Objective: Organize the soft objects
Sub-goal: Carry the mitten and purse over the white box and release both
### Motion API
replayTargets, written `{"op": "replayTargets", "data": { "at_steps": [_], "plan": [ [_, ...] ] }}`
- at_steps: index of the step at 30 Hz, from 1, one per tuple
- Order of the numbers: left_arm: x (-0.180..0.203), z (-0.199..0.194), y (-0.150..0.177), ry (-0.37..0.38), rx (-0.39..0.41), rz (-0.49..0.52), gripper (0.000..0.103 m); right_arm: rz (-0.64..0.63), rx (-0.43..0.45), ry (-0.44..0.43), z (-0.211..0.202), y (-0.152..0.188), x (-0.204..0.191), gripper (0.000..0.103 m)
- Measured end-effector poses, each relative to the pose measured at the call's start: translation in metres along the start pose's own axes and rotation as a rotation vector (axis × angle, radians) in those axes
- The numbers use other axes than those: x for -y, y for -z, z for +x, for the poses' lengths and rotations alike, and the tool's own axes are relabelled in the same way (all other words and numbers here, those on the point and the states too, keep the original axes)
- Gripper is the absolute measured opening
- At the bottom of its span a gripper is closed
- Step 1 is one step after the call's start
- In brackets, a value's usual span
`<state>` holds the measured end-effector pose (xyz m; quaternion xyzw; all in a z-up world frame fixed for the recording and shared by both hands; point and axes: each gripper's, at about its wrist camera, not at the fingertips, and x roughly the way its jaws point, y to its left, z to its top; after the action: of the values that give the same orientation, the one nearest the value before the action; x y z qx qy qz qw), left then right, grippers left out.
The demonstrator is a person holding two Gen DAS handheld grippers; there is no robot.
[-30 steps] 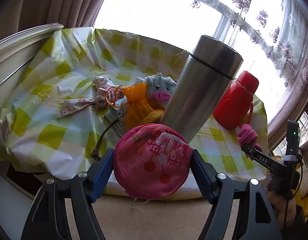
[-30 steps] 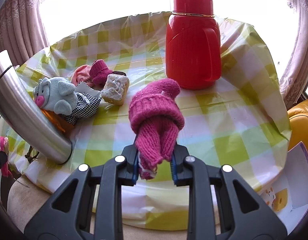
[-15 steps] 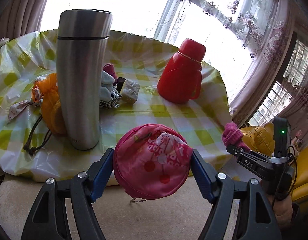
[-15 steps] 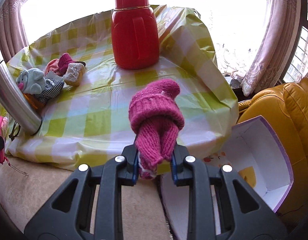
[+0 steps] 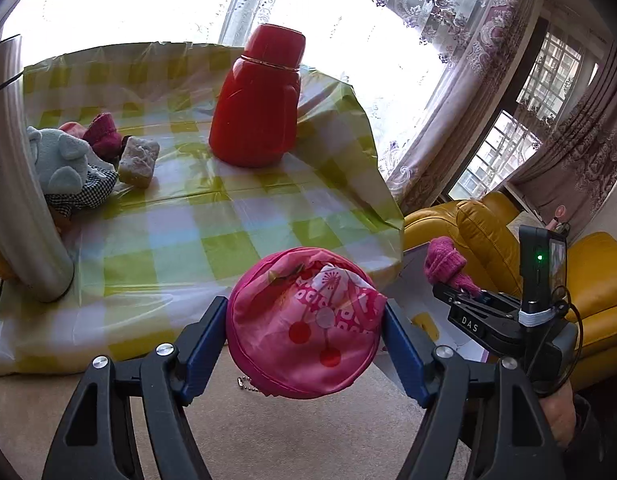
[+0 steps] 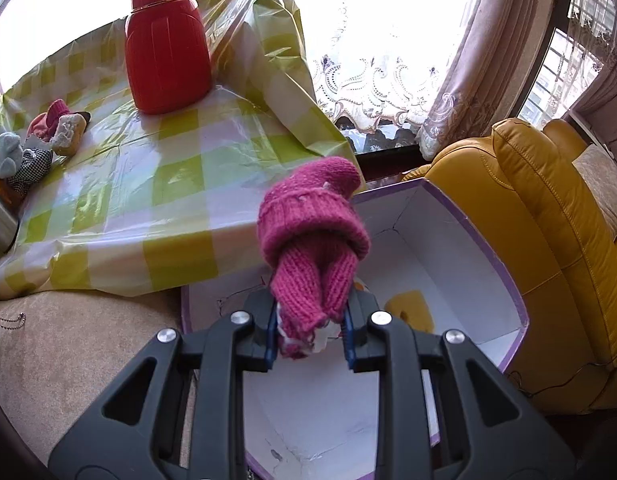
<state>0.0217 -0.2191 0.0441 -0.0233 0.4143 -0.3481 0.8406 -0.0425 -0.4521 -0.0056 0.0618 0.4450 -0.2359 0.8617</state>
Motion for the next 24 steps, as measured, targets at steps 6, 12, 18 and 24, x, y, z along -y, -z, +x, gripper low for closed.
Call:
{"op": "replayTargets", "data": {
  "at_steps": [6, 12, 18, 24],
  "plan": [
    [0.040, 0.021, -0.001, 0.068, -0.044, 0.068, 0.076, 0.048, 0.007, 0.039, -0.006, 0.001, 0.025, 0.028],
    [0.078, 0.038, 0.000, 0.130, -0.077, 0.141, 0.076, 0.099, 0.017, 0.060, -0.009, 0.000, 0.048, 0.030],
    [0.108, 0.050, 0.002, 0.265, -0.124, 0.197, 0.088, 0.163, 0.038, 0.080, -0.015, -0.002, 0.066, 0.079],
    [0.105, 0.052, 0.006, 0.235, -0.161, 0.189, 0.088, 0.177, 0.065, 0.076, -0.018, -0.005, 0.068, 0.089]
  ]
}}
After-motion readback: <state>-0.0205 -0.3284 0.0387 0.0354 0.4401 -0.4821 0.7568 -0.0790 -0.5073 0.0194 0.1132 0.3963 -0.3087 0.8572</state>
